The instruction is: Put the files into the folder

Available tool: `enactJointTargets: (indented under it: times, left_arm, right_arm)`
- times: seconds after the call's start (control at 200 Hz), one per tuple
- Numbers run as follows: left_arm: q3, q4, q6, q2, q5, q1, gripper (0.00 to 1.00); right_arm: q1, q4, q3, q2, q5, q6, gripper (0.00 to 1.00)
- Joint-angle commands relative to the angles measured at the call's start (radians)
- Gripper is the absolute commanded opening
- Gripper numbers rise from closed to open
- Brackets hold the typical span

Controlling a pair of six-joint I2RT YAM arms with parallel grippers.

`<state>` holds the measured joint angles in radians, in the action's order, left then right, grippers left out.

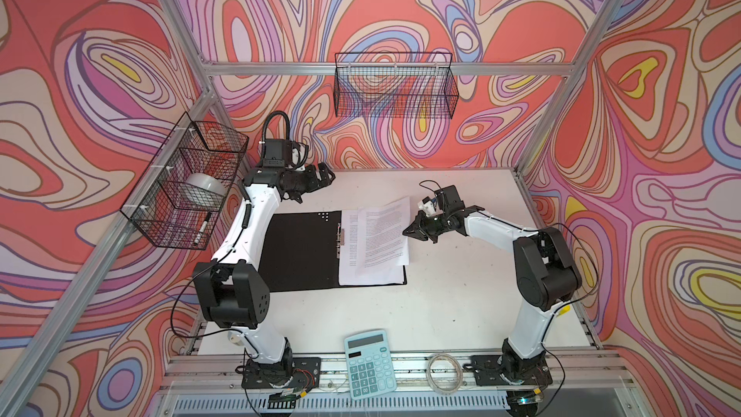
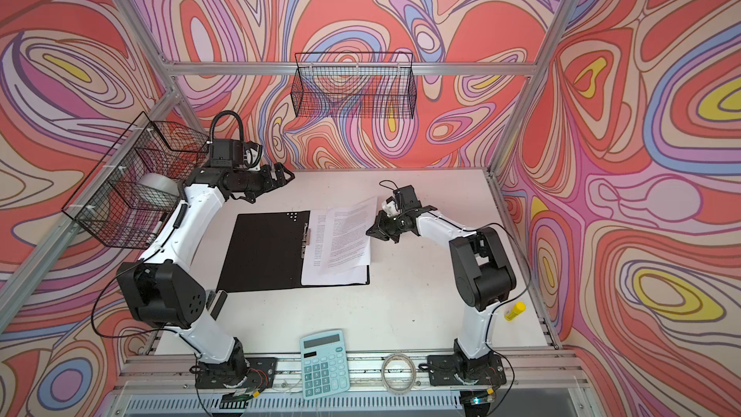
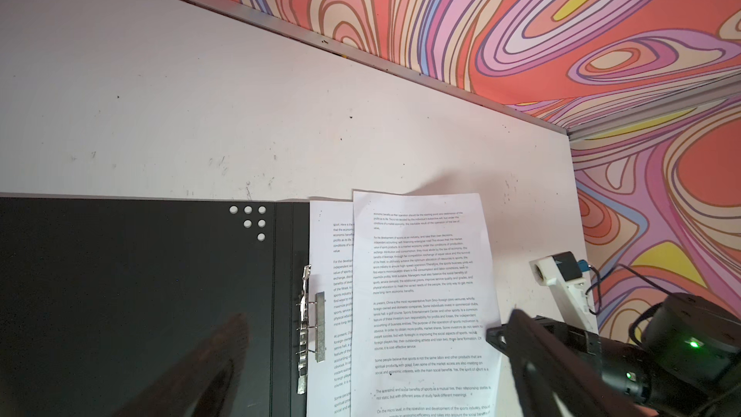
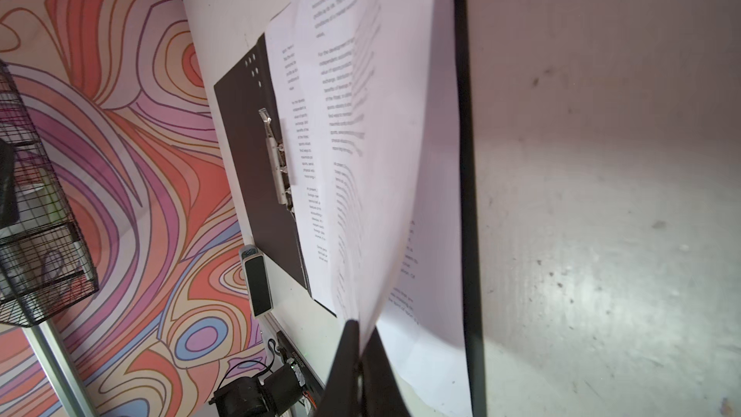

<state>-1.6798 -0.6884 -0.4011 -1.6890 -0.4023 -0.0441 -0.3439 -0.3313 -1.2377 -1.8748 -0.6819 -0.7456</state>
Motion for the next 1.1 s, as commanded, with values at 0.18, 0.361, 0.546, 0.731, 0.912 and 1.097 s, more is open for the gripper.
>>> enactJointTargets:
  times: [0.18,0.361,0.546,0.731,0.912,1.097]
  left_arm:
    - [0.014,0.028,-0.025,0.025,-0.029,0.000,1.00]
    - [0.027,0.037,-0.031,0.023,-0.040,-0.002,1.00]
    - [0.040,0.044,-0.033,0.025,-0.040,-0.013,1.00]
    - [0.036,0.043,-0.030,0.019,-0.041,-0.027,1.00]
    - [0.041,0.046,-0.028,0.017,-0.040,-0.043,1.00]
    - [0.041,0.046,-0.034,0.014,-0.044,-0.052,1.00]
  right_arm:
    - [-0.014,-0.081,-0.030,-0.081,0.044,0.052,0.00]
    - [-0.028,-0.110,-0.059,-0.120,0.037,0.061,0.00]
    - [-0.046,-0.097,-0.071,-0.144,0.043,0.038,0.00]
    - [-0.065,-0.117,-0.087,-0.158,0.059,0.030,0.04]
    - [-0.074,-0.134,-0.077,-0.140,0.084,0.022,0.17]
    - [-0.078,-0.179,-0.079,-0.098,0.126,0.035,0.23]
